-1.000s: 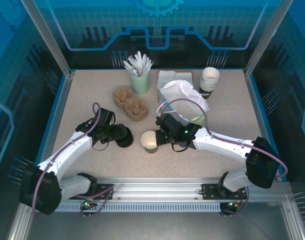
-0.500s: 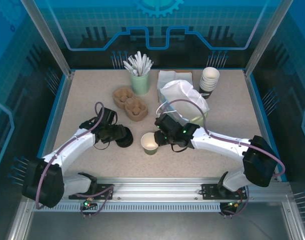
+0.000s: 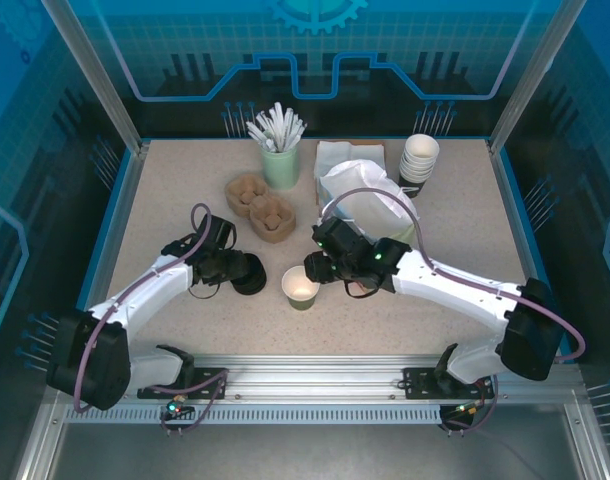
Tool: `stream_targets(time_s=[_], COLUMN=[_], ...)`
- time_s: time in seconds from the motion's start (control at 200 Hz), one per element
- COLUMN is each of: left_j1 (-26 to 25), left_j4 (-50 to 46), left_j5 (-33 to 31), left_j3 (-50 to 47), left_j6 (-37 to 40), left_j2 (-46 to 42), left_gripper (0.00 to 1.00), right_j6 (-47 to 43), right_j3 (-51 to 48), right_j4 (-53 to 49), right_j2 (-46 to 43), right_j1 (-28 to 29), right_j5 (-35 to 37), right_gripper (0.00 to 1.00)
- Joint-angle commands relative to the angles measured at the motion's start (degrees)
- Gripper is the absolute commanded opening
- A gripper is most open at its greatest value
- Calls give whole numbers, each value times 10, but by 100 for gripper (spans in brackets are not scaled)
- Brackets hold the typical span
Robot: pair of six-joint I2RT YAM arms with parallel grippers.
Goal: Pack the takeout coffee
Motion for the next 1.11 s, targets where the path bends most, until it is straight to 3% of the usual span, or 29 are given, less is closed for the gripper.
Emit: stream_targets(time_s=[0.0, 0.49, 1.101], left_j1=[-4, -4, -4], left_j4=[0, 2, -4], left_j5=[-14, -17, -20], left_j3=[-4, -7, -6], left_j6=[11, 21, 26], left_j2=[6, 12, 5], left_gripper=[50, 34, 24], right_j6=[-13, -25, -20], right_j3=[23, 37, 31], right_j4=[-31, -63, -69], right_j2=[-27, -87, -141], right_j1=[6, 3, -16], right_j5=[-2, -8, -39], right_gripper=[38, 38, 37])
